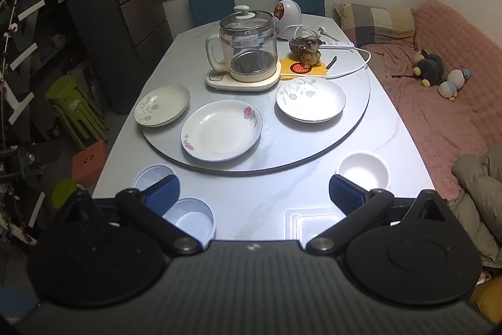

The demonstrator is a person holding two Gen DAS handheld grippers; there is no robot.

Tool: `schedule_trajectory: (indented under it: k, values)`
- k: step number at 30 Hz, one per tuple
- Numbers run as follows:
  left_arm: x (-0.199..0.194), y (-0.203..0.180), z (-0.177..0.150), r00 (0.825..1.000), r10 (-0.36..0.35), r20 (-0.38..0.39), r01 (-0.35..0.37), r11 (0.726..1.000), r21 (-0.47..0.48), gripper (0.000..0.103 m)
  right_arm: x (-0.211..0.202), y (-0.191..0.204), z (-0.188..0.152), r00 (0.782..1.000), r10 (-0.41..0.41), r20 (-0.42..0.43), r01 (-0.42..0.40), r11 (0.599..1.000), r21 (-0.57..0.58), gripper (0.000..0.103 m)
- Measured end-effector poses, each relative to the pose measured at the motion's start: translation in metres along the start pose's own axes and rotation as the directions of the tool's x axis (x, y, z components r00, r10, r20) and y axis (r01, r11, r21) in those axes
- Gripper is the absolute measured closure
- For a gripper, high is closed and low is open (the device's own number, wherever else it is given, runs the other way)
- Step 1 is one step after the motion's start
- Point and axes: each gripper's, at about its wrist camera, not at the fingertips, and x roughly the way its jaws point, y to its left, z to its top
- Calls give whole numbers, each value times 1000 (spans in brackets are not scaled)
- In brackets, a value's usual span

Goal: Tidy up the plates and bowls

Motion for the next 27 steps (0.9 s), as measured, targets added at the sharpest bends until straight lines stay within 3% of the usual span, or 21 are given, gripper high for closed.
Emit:
schedule_trajectory:
  k: [13, 27]
  values:
    - [10, -2, 6, 1000, 23, -18, -23, 1000, -10, 0, 9, -4, 6, 998, 60, -3, -60, 998, -12, 0]
    - [28, -25, 8, 993, 98, -59, -102, 993, -60, 0, 39, -28, 22, 991, 129, -45, -131, 991, -40, 0]
